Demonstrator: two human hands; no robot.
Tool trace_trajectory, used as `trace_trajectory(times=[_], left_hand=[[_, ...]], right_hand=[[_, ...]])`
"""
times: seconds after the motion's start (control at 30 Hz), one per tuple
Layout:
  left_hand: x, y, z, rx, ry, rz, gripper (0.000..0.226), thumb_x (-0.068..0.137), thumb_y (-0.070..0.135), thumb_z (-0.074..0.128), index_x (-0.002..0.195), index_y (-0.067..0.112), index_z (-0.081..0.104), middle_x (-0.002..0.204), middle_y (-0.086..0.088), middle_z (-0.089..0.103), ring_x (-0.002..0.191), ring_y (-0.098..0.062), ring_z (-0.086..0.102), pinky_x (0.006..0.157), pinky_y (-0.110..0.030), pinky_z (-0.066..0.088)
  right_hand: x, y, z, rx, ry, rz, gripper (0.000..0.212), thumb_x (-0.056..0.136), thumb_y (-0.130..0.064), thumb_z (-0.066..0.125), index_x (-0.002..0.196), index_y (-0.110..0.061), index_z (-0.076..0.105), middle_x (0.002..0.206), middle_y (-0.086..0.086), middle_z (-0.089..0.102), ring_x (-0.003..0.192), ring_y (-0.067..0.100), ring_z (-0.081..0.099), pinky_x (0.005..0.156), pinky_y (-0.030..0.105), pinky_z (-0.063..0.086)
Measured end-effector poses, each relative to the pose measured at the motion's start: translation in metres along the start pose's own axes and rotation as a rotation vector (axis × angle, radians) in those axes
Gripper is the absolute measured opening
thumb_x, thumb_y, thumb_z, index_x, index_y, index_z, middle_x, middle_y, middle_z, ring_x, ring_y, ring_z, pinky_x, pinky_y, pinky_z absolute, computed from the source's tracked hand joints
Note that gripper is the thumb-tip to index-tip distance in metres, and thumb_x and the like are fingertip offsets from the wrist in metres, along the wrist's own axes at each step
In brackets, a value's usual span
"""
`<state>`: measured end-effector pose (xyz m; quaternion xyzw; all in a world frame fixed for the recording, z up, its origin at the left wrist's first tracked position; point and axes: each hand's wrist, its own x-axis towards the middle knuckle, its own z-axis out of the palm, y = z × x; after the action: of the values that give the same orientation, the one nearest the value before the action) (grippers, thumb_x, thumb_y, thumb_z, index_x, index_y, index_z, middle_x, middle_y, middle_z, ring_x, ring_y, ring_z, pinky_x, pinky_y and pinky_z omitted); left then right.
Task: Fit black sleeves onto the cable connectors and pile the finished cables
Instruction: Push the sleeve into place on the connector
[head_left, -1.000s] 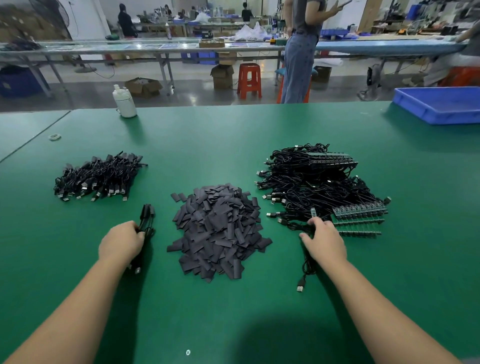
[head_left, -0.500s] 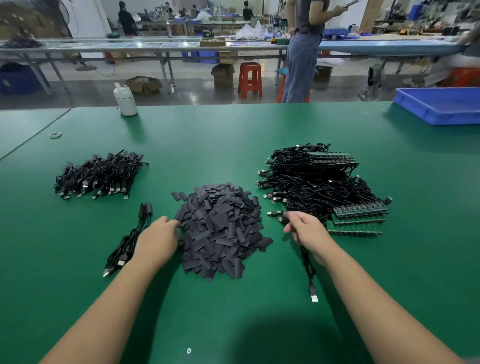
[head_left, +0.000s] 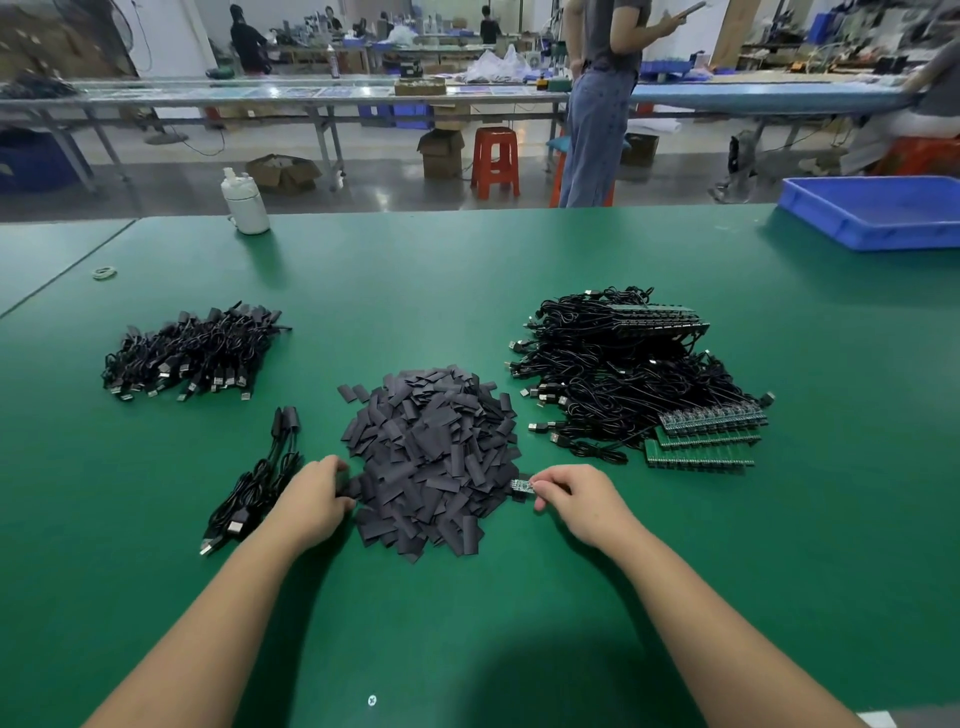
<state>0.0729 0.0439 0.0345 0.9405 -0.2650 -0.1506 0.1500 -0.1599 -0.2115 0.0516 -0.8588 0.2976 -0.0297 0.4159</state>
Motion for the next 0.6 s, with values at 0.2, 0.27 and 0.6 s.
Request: trace_trajectory(times=[0.2,0.27,0.6], left_hand=[[-0.004,-0.004,-0.001,0.012,0.064,0.004,0.014,0.09,0.025,0.067,0.1,0.022,0.058,0.099,0.0,0.067,0.086,-0.016,0.061,0.083,-0.036,0.053],[-0.005,-0.003,-0.003,0.027,0.093,-0.008,0.004,0.091,0.024,0.064,0.092,0.022,0.061,0.094,0.001,0.065,0.083,-0.017,0.061,0.081,-0.038,0.054],[-0.03,0.059,0.002,-0.325,0.175,0.221,0.017,0.099,0.021,0.055,0.103,0.033,0.066,0.068,0.008,0.064,0.051,-0.004,0.062,0.062,-0.019,0.047]], right_hand=[[-0.003,0.007,0.015,0.106,-0.038,0.024,0.018,0.102,-0.025,0.054,0.106,-0.024,0.071,0.085,-0.006,0.074,0.053,0.004,0.055,0.052,0.021,0.047],[-0.003,0.008,0.016,0.108,-0.04,0.028,0.018,0.102,-0.025,0.054,0.105,-0.026,0.071,0.086,-0.007,0.073,0.055,0.003,0.057,0.053,0.018,0.045],[-0.003,0.003,0.02,0.054,-0.062,0.029,0.02,0.102,-0.03,0.053,0.102,-0.027,0.073,0.088,-0.012,0.073,0.064,0.002,0.064,0.059,0.018,0.042]])
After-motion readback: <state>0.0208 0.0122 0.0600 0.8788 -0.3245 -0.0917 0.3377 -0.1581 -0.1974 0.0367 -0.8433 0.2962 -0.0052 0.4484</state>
